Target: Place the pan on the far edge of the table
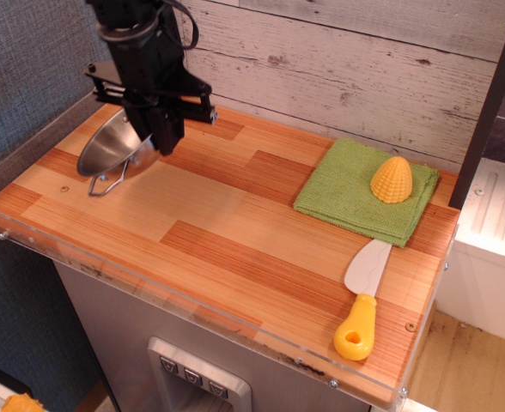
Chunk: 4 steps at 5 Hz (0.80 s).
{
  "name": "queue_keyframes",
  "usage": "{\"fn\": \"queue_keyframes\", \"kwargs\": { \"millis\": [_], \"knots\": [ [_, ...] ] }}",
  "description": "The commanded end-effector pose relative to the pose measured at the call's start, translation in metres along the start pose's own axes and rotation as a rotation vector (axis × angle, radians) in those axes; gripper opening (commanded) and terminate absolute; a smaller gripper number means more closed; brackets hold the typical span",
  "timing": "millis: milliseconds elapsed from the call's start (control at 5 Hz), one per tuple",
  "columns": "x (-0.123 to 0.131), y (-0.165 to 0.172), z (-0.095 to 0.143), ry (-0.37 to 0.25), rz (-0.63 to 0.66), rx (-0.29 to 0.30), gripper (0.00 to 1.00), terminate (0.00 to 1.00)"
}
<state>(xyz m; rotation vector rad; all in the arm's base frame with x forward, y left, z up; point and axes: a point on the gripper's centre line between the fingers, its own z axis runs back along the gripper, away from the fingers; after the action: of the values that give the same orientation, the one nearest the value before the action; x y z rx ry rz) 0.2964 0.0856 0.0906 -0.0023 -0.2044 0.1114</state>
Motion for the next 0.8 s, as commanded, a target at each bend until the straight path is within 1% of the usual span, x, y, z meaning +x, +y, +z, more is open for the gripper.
{"fn": "queue_keyframes", "kwargs": {
  "millis": [0,200,400,600],
  "knots": [
    [0.048,0.012,-0.016,-0.037,0.052,0.034,0.00,0.00],
    [0.059,0.004,-0.028,-0.020,0.042,0.040,0.00,0.00],
    [0.069,-0.004,-0.039,-0.015,0.023,0.018,0.00,0.00],
    [0.075,-0.011,-0.049,0.003,0.001,0.010,0.00,0.00]
  ]
}}
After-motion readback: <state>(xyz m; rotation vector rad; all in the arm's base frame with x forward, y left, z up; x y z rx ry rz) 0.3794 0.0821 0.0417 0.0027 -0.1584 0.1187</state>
